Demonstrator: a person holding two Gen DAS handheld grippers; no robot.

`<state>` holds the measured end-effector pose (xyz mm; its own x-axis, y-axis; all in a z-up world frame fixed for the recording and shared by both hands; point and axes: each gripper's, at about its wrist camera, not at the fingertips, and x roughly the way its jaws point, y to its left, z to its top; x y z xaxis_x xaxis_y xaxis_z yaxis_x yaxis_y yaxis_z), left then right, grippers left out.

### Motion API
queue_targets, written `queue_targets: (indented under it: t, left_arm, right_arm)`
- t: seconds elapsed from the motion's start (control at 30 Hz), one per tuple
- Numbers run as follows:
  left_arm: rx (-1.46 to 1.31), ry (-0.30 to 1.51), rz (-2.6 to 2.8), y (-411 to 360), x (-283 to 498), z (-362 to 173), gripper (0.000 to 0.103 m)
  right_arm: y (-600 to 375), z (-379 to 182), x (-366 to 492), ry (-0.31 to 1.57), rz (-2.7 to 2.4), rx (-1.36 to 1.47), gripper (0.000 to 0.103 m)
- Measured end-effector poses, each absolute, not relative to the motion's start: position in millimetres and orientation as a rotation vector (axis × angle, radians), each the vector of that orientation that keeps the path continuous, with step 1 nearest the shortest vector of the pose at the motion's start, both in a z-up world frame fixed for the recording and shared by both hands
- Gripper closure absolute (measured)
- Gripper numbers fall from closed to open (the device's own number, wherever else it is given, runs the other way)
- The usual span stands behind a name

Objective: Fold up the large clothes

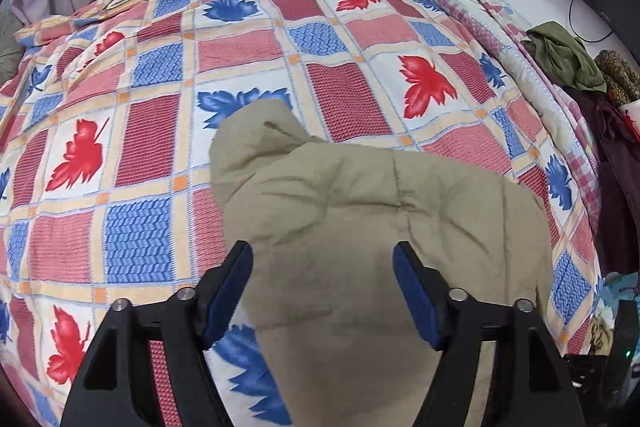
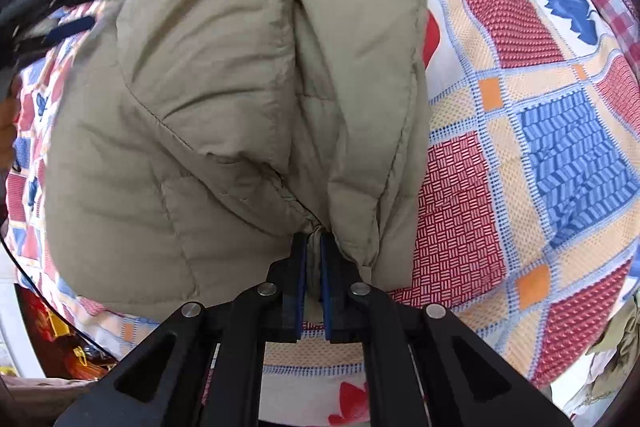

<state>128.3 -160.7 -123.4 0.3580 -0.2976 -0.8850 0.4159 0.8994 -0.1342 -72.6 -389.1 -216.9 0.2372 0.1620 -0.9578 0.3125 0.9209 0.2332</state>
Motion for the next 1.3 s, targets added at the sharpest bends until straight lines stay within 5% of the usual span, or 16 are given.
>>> queue_targets:
  t: [0.03, 0.47, 0.53, 0.6, 0.77, 0.87, 1.3]
  left_arm:
    - [0.125, 1.115, -0.445, -152.3, 125.6, -122.9, 0.0]
    - [0.102, 1.259, -0.394, -114.3, 98.0, -156.0, 0.0]
    - [0.072, 1.281, -0.396, -110.7, 98.0, -160.4, 0.0]
    - [0.052, 1.294, -0.396, -107.6, 99.0, -163.3, 0.0]
    - [0.049, 1.304, -0.404, -107.0, 100.8, -167.4, 0.0]
    - [0.044, 1.307, -0.409, -107.0, 102.2, -169.7, 0.0]
    - [-0.199, 1.385, -0.551, -84.4, 116.0, -192.0, 0.0]
  right_arm:
    - [-390.9, -211.3, -74.0, 1.329, -0.115, 0.434, 0.093]
    - [-401.3, -158.9, -76.3, 1.226, -0.171, 0.516, 0.09]
    - [-400.7, -152.0, -74.7, 1.205, -0.176, 0.52, 0.081]
    - [-398.8, -147.2, -70.7, 1.181, -0.187, 0.529, 0.049]
    - [-416.5, -144.0, -61.3, 1.141, -0.218, 0.574, 0.038]
    - [-431.0, -151.1, -57.1, 1.12, -0.201, 0.651, 0.017]
    - [-465.4, -192.6, -37.1, 1.143, -0.128, 0.822, 0.012]
